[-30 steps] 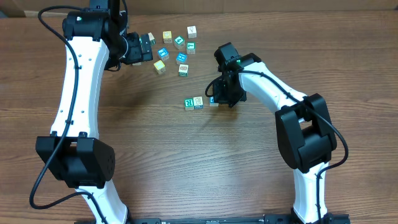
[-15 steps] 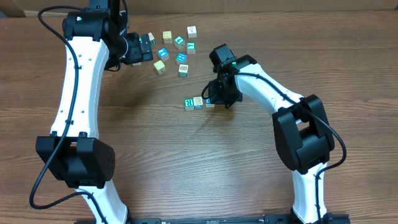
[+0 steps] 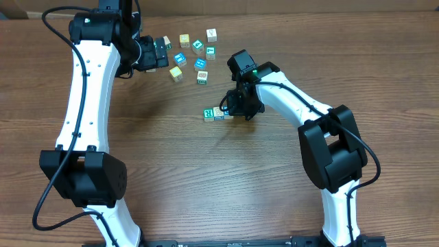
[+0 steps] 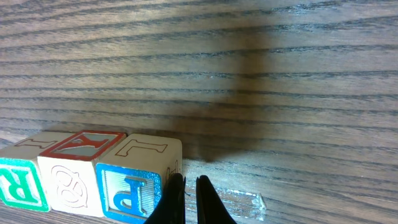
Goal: Form a horizontal line
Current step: 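Lower the blue P block beside the pretzel block and open the right gripper, then lift the right gripper up and away from the block row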
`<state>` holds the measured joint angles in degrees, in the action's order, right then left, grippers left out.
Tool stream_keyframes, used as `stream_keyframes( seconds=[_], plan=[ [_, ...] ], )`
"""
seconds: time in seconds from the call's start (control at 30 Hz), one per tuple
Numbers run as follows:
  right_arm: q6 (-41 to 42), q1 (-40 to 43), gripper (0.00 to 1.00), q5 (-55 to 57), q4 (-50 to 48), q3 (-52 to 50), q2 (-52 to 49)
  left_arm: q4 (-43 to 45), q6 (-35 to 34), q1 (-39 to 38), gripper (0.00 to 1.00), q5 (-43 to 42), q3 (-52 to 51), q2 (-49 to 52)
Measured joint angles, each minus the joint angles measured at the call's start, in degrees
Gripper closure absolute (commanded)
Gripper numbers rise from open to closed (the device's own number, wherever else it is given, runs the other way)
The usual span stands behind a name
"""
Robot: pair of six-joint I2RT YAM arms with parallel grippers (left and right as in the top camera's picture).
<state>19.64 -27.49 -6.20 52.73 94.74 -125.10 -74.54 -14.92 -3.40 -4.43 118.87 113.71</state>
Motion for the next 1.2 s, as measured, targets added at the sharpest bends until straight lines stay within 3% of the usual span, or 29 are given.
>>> stream_keyframes(
  seconds=[0.63,0.9,1.03,1.2],
  plan=[
    [-0.04,0.00,0.96,5.62,-1.92,0.00,0.00,0.00,0.00,0.00,0.00,0.00,0.00,0.00],
    [-0.20,0.02,0.96,11.93,-14.78,-0.26,0.00,0.00,0.00,0.00,0.00,0.00,0.00,0.00],
    [-0.17,0.00,0.96,8.79,-26.08,-0.37,0.00,-0.02,0.00,0.00,0.00,0.00,0.00,0.00],
    [-0.24,-0.42,0.96,6.40,-29.07,-0.37,0.00,0.00,0.02,0.00,0.00,0.00,0.00,0.00]
  ],
)
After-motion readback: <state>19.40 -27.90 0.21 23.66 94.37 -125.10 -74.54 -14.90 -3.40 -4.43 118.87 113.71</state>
